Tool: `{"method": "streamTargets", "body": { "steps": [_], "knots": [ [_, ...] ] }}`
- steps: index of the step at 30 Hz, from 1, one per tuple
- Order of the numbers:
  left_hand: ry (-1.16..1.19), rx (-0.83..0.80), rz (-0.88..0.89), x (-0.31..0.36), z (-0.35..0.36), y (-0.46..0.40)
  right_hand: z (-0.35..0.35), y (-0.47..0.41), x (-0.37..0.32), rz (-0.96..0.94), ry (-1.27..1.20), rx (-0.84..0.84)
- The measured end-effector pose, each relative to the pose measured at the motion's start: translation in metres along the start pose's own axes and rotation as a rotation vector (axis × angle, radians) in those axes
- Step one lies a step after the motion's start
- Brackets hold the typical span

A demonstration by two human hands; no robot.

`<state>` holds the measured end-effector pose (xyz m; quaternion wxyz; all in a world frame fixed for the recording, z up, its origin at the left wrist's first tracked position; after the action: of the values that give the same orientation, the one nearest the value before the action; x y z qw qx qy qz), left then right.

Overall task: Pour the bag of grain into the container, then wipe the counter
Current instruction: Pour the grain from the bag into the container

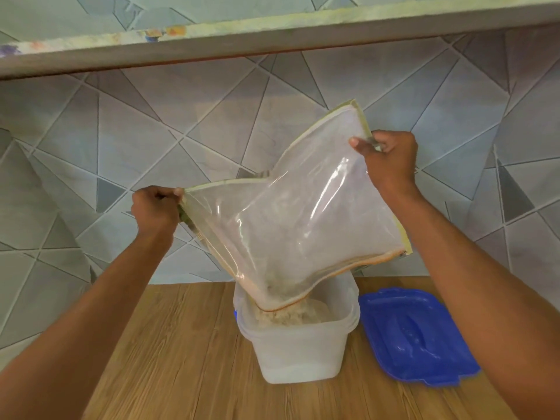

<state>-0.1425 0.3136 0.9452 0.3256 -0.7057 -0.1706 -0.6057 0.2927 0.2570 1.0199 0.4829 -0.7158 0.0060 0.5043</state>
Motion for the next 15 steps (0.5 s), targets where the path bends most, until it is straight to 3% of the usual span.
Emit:
{"method": "streamTargets", "body": {
  "steps": [15],
  "knots": [
    [0.044,-0.030,0.025,0.006,0.001,0.004,0.009,0.001,-0.013,-0.089,-0.007,-0.076]
  ]
}}
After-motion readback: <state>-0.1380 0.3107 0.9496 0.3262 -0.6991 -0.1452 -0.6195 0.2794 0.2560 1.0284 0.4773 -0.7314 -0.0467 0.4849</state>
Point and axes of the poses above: each hand's wrist, its own y-axis away from the middle knuckle, its own z-axis out of the palm, x = y × z, the point moved 7 cm from there along -y, towards the middle knuckle, and after that the axes turned 7 degrees about x, right-handed, at the moved point
